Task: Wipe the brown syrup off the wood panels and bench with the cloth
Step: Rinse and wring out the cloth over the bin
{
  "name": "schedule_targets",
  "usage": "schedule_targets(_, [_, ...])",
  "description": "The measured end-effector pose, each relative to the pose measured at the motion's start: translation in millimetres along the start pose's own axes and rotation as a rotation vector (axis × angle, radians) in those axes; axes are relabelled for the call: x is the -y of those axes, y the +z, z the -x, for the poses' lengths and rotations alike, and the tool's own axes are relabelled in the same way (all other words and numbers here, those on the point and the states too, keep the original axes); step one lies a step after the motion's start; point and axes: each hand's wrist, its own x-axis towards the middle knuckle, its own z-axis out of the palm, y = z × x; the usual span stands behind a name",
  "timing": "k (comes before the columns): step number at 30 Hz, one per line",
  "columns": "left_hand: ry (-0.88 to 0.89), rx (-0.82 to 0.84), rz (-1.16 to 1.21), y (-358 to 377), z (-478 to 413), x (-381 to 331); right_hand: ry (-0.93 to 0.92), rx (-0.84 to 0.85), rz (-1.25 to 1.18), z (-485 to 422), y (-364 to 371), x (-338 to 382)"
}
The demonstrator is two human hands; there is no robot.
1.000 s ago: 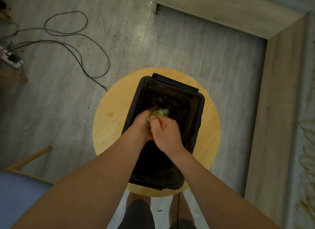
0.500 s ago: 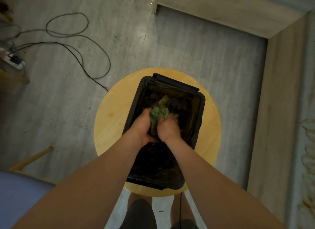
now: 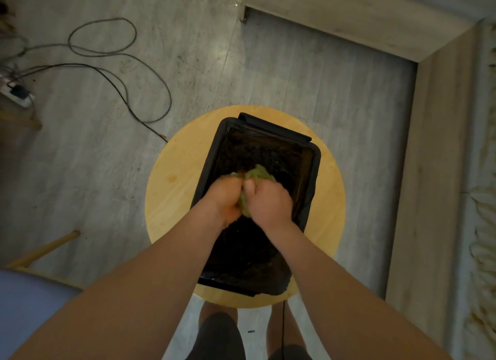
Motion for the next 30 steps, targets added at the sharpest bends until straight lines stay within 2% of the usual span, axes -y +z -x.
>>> schedule_targets(3, [0.033,0.012,0.008,4,7,5,0.205,0.011,0.067,-21,2,-11])
schedule_targets(6, [-0.012,-0.137,-0.034,6,12,12,0.377,-0.079,-0.203,-22,3,-1])
schedule_targets(7, [-0.030,-0.170,-0.028,6,14,14,0.415,-0.058,-0.257,-21,3,1])
schedule_targets(9, [-0.047,-0.199,0.010,9,13,18,0.453,0.091,-0.334,-22,2,-1])
schedule_targets(11, [-0.036,-0.180,0.069,13,15,16,0.433,0.260,-0.472,-15,-6,1])
schedule_targets(13, [-0.008,-0.131,0.108,15,17,10,0.299,0.298,-0.516,-1,-14,8])
schedule_targets(18, [0.037,-0.088,-0.036,19,26,-2,0.093,0.153,-0.434,18,-40,15])
schedule_targets(23, [0.054,-0.140,-0.152,32,40,-9,0.149,-0.037,-0.395,12,-53,12])
schedule_targets(26, [0.037,-0.107,-0.177,33,45,-11,0.268,-0.049,-0.566,11,-61,18])
schedule_targets(30, [-0.013,-0.022,-0.031,33,50,-14,0.596,0.156,-0.850,9,-75,20])
